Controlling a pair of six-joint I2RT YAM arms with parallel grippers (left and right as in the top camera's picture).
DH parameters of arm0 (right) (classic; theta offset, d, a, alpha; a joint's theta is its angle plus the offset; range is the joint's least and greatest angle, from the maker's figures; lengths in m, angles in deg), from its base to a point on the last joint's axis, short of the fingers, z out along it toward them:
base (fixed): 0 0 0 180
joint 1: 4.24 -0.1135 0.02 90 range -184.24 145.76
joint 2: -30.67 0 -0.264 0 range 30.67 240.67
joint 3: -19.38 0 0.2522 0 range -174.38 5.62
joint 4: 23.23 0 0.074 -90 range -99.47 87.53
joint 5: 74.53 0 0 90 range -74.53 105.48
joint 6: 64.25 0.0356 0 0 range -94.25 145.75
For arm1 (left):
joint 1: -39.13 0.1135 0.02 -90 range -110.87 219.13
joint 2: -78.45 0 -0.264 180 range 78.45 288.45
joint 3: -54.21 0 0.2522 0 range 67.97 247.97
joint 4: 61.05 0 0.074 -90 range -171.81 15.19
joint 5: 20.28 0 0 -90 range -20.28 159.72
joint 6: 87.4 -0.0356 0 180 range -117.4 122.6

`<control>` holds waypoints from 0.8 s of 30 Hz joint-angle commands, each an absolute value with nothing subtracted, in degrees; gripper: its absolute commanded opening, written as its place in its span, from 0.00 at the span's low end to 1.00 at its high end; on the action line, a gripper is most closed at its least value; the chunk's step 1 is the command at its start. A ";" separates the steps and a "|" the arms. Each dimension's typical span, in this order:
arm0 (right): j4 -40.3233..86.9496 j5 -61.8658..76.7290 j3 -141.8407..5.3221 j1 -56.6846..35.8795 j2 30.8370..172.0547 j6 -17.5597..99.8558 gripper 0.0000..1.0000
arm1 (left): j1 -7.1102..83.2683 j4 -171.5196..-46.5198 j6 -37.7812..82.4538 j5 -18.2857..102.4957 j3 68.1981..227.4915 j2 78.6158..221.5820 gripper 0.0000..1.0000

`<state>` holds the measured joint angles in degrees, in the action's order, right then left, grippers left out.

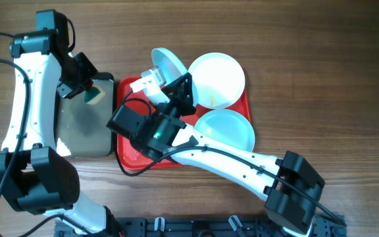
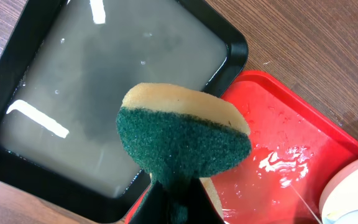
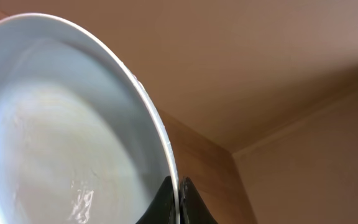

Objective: Clean dirty plates on tray and stack at the side
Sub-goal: 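Lift the white plate with the right gripper and place it right of the tray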

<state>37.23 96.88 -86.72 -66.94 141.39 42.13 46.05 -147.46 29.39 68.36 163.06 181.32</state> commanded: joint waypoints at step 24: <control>45.47 0.30 -85.12 8.97 128.62 39.51 0.04 | 41.02 -145.29 28.49 69.14 162.73 181.54 0.04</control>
